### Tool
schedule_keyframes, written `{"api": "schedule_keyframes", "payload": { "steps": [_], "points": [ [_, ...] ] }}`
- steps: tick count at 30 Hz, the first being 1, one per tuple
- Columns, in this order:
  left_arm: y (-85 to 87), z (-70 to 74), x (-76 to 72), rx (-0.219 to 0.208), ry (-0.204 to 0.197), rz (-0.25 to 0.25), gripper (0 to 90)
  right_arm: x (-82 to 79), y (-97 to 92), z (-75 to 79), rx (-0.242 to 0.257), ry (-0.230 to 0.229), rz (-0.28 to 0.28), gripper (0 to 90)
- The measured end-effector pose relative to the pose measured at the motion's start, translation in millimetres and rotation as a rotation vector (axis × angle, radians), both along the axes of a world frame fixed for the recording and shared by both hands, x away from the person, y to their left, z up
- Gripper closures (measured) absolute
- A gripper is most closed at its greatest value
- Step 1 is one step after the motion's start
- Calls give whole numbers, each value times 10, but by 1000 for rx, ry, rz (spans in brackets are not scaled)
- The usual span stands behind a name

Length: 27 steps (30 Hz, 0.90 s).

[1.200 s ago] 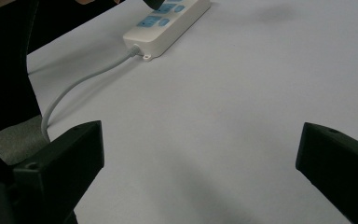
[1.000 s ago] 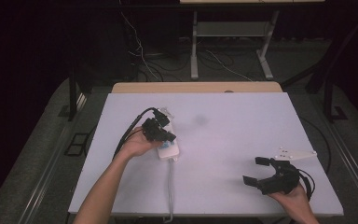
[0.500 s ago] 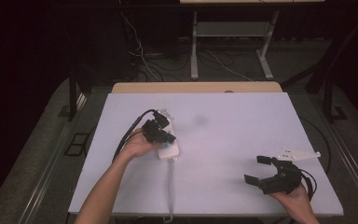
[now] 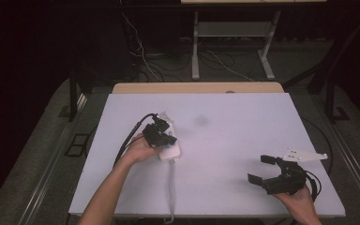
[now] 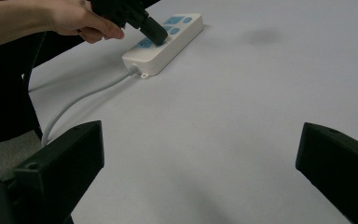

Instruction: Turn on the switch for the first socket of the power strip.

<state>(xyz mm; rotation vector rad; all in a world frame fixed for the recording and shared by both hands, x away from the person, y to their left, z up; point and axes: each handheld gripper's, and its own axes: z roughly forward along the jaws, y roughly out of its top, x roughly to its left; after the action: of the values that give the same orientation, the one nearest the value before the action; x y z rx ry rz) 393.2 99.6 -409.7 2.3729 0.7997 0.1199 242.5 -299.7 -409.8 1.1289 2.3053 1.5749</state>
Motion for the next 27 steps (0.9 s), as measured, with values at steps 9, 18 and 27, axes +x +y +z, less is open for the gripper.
{"api": "schedule_keyframes", "payload": {
  "steps": [9, 18, 27],
  "points": [
    [8, -1, 11, -13, 13, 13, 898, 10, -3, -12, -2, 5, -2, 6],
    [-6, 20, -2, 3, -14, 2, 898, 2, -42, -8, 7, 5, -14, 6],
    [123, 181, 20, -67, -51, 45, 897, 16, -76, -12, 14, 5, -24, 6]
  ]
}}
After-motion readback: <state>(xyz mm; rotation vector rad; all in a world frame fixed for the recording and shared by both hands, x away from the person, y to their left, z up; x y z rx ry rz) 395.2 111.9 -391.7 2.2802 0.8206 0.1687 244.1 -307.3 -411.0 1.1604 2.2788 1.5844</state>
